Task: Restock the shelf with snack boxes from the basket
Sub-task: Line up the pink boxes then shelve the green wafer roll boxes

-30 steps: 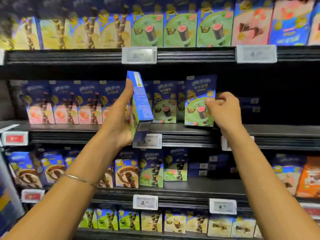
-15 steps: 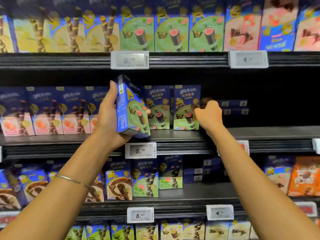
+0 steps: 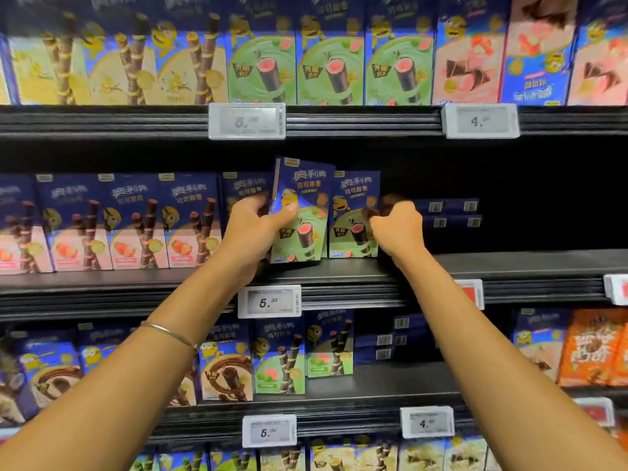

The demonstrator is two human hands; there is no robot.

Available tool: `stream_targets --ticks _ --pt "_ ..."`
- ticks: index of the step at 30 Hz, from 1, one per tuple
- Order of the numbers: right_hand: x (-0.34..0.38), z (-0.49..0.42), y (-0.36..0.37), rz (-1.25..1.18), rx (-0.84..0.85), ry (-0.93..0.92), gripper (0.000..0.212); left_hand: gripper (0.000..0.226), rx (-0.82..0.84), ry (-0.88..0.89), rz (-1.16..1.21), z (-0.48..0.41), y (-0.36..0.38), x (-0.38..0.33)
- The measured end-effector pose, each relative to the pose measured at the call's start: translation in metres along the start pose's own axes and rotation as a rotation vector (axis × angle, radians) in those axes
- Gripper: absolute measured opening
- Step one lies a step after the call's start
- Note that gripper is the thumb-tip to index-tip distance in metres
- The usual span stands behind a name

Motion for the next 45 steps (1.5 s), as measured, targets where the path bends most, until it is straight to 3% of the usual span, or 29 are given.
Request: stream_targets --ticks 4,8,15,22,37,45 --pt "0.001 0.002 0.0 0.016 -0.001 -0.002 0.021 0.017 -0.089 0.03 0.064 0.0 -0.001 0.007" --pt "0.002 0.003 -0.001 0.011 -0.01 -0.007 0.023 0.043 -0.205 0.019 0.03 0.003 -0.005 0.014" --pt "0.003 0.001 0.0 -0.037 -0.002 -0.021 0.017 0.04 -0.179 0.172 -0.5 0.008 -0.005 -0.004" --pt "0.003 0.002 -0.001 -0.057 -0.012 -0.025 0.021 0.044 -0.194 0.175 -0.659 0.002 -0.001 -0.004" --pt "-0.007 0.003 0.008 -0.164 0.074 0.039 0.02 0.041 -0.238 0.153 -0.669 0.0 0.001 0.003" --pt "-0.007 0.008 0.01 -0.27 0.166 0.099 0.039 0.051 -0.256 0.168 -0.614 0.009 -0.001 -0.005"
Point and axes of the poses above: each hand's wrist, its own z-axis away from the middle knuckle, its own y-axis out of the palm, x = y × z, the point moved 8 cm from there along -z, towards the middle knuckle, and after that the axes turned 15 degrees about z, right-handed, at the moved point
